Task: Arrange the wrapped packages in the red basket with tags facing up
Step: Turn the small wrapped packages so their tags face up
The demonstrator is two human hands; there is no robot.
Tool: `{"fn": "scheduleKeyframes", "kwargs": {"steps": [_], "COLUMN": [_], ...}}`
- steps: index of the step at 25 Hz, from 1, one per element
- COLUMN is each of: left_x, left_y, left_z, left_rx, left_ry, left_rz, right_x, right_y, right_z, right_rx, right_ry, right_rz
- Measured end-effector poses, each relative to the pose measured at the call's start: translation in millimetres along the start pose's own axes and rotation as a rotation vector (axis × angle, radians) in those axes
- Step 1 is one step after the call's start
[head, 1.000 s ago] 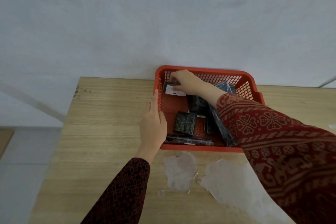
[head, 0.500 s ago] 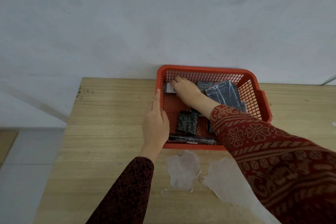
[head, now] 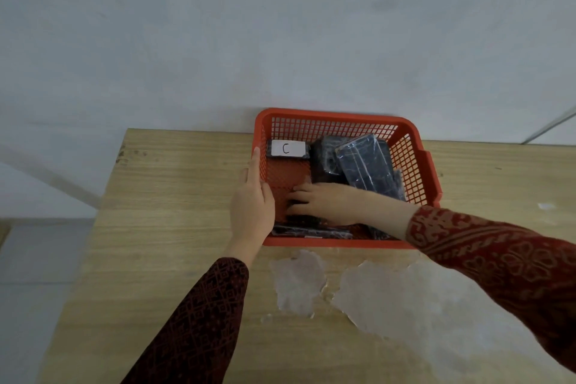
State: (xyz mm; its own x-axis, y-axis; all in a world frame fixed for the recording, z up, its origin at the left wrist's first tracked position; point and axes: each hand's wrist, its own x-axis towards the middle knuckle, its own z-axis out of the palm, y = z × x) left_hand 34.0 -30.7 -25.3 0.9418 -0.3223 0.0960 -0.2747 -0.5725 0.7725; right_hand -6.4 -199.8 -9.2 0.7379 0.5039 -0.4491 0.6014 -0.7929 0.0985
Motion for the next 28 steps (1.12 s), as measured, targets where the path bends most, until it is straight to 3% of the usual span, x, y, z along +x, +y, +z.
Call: {"fn": "scheduleKeyframes", "kwargs": {"steps": [4, 7, 10, 13, 16, 18, 23, 28], "left_x": [0.7, 0.1, -0.1, 0.0, 0.2, 0.2, 0.7, 1.1], "left_y": [-0.1, 0.9, 1.1, 2.7, 2.0, 2.1, 1.7, -0.4], "left_z": [-0.5, -1.5, -2.3, -2.6, -2.0, -2.1, -1.1, -0.3], "left_rx": [0.009, 0.010, 0.002, -0.009, -0.013, -0.016, -0.020, -0.048], "left_ry": [-0.001, -0.010, -0.025, -0.026, -0.024, -0.021, -0.014, -0.013], "left_rz": [0.000, -0.003, -0.024, -0.030, -0.032, -0.033, -0.034, -0.036], "right_x": [3.6, -2.0, -7.6, -12.8, -14.1, -12.3, 4.1, 30.2], "right_y": [-1.8, 9.4, 21.5, 35.0, 39.4, 38.5, 34.4, 8.3], "right_z": [8.3, -8.1, -27.3, -39.7, -43.3, -43.1, -44.3, -37.3], "right_rx": [-0.006, 0.456, 0.952, 1.232, 1.377, 1.410, 1.002, 1.132], "right_ry": [0.081, 0.089, 0.254, 0.250, 0.307, 0.376, 0.412, 0.652], "right_rz": [0.035, 0.125, 0.333, 0.503, 0.541, 0.561, 0.568, 0.900]}}
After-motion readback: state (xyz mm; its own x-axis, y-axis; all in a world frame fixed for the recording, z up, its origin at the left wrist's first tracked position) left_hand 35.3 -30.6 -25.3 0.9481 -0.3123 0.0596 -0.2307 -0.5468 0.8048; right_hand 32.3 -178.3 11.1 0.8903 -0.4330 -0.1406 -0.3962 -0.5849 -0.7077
